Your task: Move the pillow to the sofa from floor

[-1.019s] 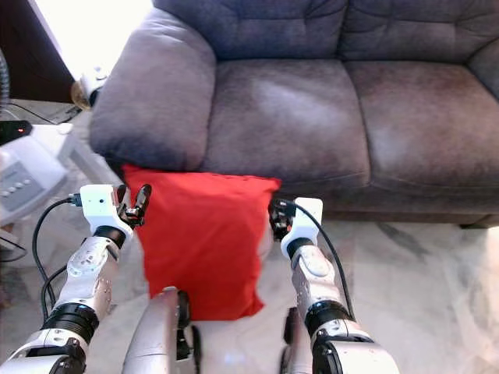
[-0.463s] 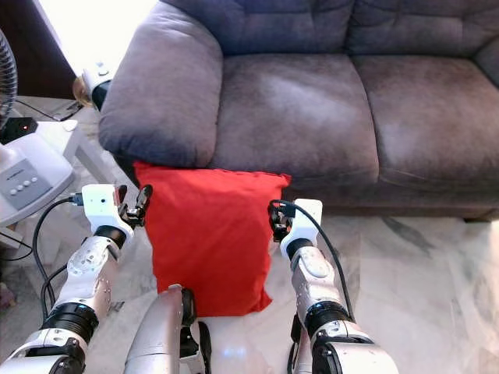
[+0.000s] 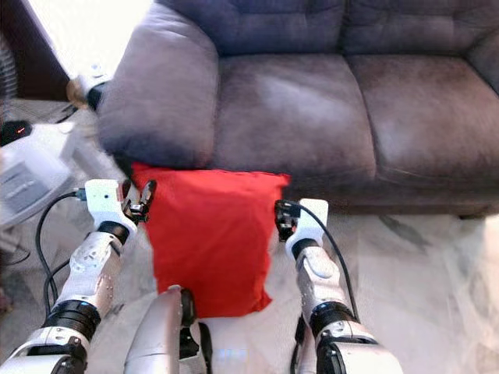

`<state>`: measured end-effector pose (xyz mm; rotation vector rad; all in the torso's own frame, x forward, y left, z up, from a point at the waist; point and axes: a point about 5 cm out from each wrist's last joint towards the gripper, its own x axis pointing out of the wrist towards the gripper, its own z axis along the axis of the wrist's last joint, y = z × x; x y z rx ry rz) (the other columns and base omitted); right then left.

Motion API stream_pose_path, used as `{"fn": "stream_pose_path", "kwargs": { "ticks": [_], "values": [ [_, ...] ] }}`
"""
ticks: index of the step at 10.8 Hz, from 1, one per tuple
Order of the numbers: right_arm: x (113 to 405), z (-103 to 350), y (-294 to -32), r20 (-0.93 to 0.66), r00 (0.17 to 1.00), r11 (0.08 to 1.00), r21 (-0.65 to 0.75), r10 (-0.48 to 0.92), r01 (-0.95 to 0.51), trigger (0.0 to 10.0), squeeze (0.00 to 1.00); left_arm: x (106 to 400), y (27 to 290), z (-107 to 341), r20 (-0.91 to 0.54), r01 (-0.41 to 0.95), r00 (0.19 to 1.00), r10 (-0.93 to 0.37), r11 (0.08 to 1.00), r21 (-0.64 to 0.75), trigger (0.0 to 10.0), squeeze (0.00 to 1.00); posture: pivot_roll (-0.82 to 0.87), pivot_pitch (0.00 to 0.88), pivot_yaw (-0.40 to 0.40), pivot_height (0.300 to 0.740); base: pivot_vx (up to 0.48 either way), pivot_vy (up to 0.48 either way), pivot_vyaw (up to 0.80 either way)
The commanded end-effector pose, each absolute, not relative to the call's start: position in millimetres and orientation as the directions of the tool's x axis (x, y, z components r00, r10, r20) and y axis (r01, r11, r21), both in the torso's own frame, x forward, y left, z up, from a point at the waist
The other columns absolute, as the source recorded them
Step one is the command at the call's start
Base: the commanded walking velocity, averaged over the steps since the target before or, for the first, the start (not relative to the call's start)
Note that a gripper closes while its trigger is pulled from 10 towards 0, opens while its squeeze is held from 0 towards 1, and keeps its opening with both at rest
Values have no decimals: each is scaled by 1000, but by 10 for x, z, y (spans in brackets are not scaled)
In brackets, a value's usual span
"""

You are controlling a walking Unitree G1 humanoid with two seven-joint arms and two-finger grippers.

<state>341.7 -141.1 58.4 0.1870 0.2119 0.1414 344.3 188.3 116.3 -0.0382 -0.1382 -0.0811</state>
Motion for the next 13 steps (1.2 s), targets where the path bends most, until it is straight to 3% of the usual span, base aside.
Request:
{"fn": "stream_pose_path", "kwargs": {
  "ticks": [1, 7, 13],
  "values": [
    [3367, 517, -1384, -214, 962, 972, 198, 168, -126, 10000, 0, 3415, 1903, 1156, 140, 84, 987, -80, 996, -20, 10000, 0, 166, 224, 36, 597, 0, 0, 0],
    [3360, 502, -1374, -220, 963, 969, 222, 158, -108, 10000, 0, 3454, 1843, 1283, 170, 124, 978, -122, 992, 0, 10000, 0, 169, 220, 42, 597, 0, 0, 0],
    [3345, 478, -1409, -231, 961, 971, 217, 153, -103, 10000, 0, 3427, 1825, 1223, 149, 129, 981, -127, 992, -1, 10000, 0, 166, 223, 37, 597, 336, 0, 0]
  ]
}}
